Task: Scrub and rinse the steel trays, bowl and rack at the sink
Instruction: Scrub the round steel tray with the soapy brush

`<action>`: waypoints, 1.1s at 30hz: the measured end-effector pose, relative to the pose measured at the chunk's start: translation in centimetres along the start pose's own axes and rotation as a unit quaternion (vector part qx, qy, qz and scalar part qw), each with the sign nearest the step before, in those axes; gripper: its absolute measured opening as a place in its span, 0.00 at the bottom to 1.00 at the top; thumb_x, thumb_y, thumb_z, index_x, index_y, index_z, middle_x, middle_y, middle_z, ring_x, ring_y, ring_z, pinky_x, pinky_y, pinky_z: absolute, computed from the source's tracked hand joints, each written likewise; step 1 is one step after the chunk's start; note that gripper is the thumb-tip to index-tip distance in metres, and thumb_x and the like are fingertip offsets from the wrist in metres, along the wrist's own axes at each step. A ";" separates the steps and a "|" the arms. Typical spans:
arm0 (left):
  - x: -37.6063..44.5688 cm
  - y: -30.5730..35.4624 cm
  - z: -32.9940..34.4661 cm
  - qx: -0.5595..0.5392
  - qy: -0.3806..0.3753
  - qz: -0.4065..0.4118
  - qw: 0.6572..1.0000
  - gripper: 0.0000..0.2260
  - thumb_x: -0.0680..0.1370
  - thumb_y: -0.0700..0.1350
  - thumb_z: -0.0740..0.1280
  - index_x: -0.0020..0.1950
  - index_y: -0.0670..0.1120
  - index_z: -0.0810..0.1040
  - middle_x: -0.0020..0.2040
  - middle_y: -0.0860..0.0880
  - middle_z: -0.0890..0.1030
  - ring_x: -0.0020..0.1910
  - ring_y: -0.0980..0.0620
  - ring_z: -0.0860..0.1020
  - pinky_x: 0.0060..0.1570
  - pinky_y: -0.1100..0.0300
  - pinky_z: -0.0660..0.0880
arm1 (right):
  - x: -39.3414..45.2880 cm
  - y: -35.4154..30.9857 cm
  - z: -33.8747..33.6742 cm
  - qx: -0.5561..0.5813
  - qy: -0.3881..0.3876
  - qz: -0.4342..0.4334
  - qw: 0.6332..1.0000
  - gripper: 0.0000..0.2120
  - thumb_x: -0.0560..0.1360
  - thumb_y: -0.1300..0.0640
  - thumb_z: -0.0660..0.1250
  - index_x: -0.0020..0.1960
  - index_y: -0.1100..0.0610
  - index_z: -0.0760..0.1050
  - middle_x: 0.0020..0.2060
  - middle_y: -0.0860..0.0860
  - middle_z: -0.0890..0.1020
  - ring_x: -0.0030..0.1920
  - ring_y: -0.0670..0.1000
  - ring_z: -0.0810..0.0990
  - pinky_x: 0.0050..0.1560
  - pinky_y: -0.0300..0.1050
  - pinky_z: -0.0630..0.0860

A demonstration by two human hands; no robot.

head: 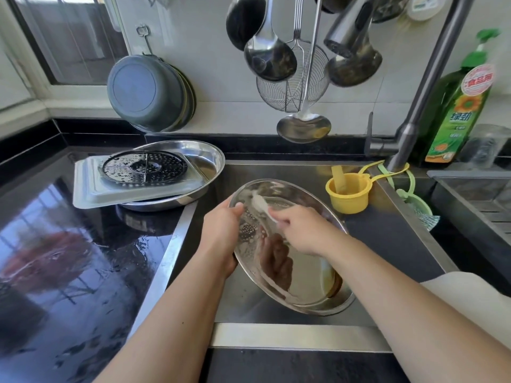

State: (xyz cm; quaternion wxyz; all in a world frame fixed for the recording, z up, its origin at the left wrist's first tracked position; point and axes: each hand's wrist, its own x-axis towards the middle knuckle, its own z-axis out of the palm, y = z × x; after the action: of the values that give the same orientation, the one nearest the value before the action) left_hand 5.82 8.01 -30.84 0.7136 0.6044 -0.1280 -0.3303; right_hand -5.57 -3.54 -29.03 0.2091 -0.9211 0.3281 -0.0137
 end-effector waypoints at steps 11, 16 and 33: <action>-3.7 3.4 -0.7 -0.098 0.088 0.004 0.991 0.13 0.85 0.38 0.59 0.60 0.43 0.83 0.46 0.42 0.88 0.43 0.44 0.87 0.43 0.49 0.84 | -2.6 -3.3 -2.8 -0.087 0.037 -0.031 0.995 0.27 0.82 0.58 0.57 0.78 0.40 0.64 0.66 0.55 0.78 0.60 0.59 0.78 0.59 0.54 0.77; -9.2 6.1 -4.4 -0.130 0.147 -0.027 0.980 0.11 0.84 0.38 0.61 0.61 0.40 0.81 0.55 0.38 0.84 0.53 0.38 0.84 0.59 0.37 0.80 | -6.7 -7.4 -4.2 -0.113 -0.009 -0.082 0.990 0.22 0.81 0.61 0.57 0.70 0.44 0.74 0.55 0.52 0.82 0.49 0.55 0.80 0.47 0.49 0.77; -14.5 6.0 -17.8 0.397 0.187 0.009 0.899 0.11 0.66 0.47 0.62 0.41 0.49 0.83 0.42 0.49 0.85 0.52 0.40 0.81 0.53 0.50 0.78 | -12.1 -12.7 -2.2 -0.130 -0.059 -0.079 0.987 0.24 0.82 0.58 0.57 0.73 0.37 0.71 0.73 0.51 0.73 0.54 0.55 0.77 0.47 0.43 0.69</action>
State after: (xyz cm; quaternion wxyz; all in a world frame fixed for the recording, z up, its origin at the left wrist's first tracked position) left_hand 7.22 31.23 -26.24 0.4284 0.8869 -0.1174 -0.1267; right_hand -7.84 11.87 -20.66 0.1045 -0.9628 0.2401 0.0671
